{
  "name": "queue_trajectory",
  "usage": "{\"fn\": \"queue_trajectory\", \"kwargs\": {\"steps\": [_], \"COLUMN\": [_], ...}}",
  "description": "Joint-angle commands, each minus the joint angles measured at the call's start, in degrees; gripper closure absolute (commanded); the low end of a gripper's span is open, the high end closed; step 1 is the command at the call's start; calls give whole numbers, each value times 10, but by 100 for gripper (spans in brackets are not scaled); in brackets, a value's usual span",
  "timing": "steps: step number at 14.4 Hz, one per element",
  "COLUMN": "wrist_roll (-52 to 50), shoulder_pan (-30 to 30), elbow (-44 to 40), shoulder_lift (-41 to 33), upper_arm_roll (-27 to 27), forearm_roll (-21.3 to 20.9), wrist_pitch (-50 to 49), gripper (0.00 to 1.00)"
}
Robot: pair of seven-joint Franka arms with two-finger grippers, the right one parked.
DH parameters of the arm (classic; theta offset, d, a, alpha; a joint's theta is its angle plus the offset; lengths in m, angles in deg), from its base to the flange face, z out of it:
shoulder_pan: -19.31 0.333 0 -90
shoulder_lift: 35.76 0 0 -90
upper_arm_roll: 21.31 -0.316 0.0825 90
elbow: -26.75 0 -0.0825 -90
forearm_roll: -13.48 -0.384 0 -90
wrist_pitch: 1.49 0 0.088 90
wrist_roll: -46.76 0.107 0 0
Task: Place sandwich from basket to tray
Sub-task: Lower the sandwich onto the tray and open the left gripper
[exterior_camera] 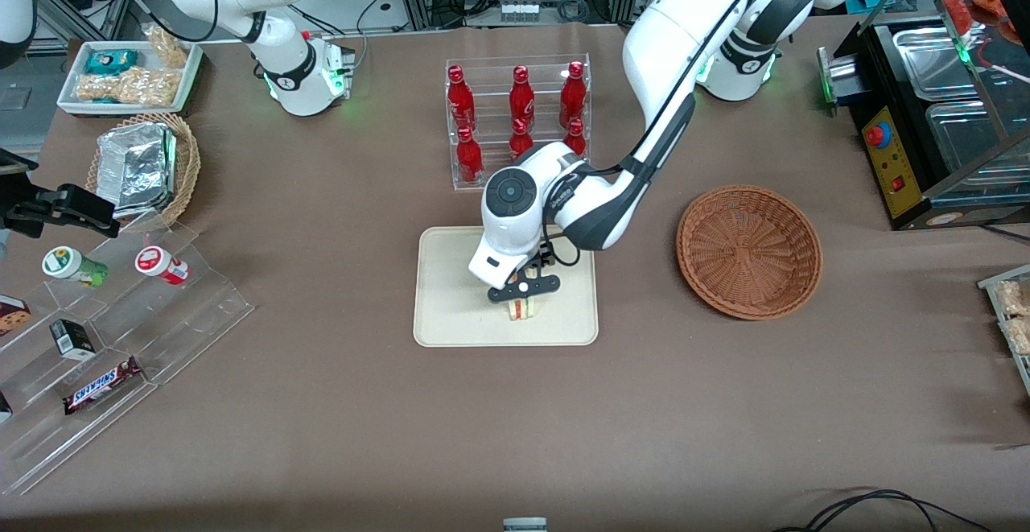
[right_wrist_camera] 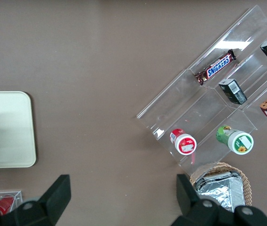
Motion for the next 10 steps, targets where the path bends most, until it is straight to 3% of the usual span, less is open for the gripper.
{"fn": "queue_trajectory", "kwargs": {"steps": [1,3,4,10], "wrist_roll": [-6,-4,6,146], "shoulder_pan": [-1,15,64,186], "elbow": [-15,-3,11,52], "shoulder_lift": [-42,-90,-128,-264], "upper_arm_roll": [-31,-38,-30,-21], "forearm_roll": [-6,-1,0,38], "wrist_pitch": [-54,-84,-105,-285], "gripper": [0,0,0,0]}}
